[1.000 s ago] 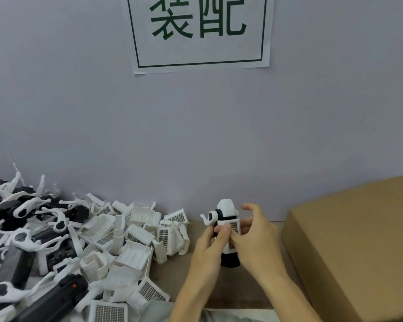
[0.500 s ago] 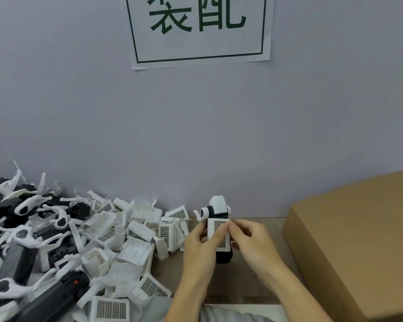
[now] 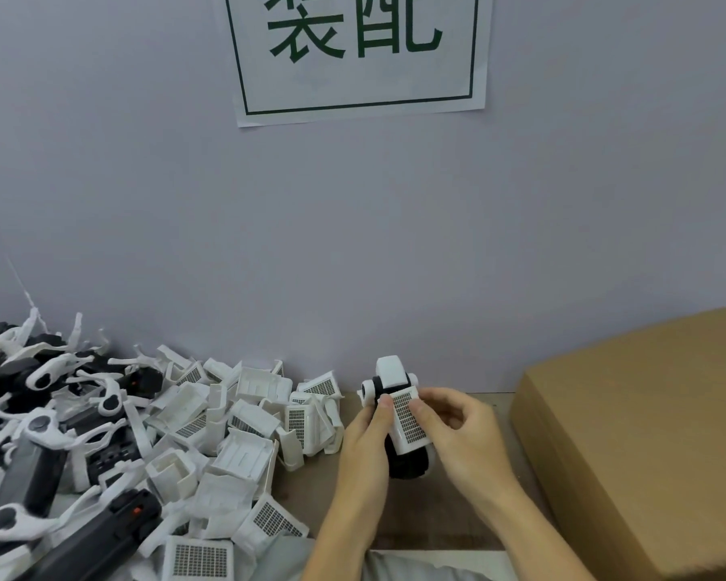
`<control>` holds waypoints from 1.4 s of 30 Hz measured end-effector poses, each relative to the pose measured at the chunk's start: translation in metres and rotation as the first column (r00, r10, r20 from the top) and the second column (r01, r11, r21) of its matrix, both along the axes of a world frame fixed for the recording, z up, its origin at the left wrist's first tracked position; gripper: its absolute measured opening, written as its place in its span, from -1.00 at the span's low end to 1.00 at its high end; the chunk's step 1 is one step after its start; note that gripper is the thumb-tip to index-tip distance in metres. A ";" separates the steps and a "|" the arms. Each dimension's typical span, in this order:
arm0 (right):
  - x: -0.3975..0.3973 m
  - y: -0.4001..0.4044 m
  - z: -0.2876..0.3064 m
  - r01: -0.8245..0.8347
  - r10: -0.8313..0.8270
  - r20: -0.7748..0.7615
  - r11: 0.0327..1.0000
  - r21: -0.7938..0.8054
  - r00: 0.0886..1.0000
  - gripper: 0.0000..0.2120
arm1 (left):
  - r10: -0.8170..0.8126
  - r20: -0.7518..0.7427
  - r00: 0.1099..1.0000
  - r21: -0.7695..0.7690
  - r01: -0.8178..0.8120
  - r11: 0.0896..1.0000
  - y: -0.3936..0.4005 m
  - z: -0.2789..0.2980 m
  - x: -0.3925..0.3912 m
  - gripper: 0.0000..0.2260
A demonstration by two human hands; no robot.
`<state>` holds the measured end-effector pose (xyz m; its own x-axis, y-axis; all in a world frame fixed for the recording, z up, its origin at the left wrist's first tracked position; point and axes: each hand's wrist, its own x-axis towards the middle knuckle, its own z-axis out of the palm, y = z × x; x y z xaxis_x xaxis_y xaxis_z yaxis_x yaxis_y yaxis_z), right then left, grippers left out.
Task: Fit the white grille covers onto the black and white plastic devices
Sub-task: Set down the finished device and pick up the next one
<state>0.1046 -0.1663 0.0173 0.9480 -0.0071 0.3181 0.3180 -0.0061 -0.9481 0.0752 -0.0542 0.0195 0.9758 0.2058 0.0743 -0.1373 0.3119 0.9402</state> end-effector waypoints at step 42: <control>-0.004 0.000 -0.002 -0.212 0.221 -0.082 0.972 0.099 0.972 -0.69 | -0.018 0.115 0.993 0.107 0.005 0.994 -0.004 -0.006 -0.001 -0.77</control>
<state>0.1008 -0.1658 0.0158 0.9553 0.1772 0.2368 0.2139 0.1391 -0.9669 0.0747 -0.0578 0.0139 0.9616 0.1793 0.2080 -0.2444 0.2130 0.9460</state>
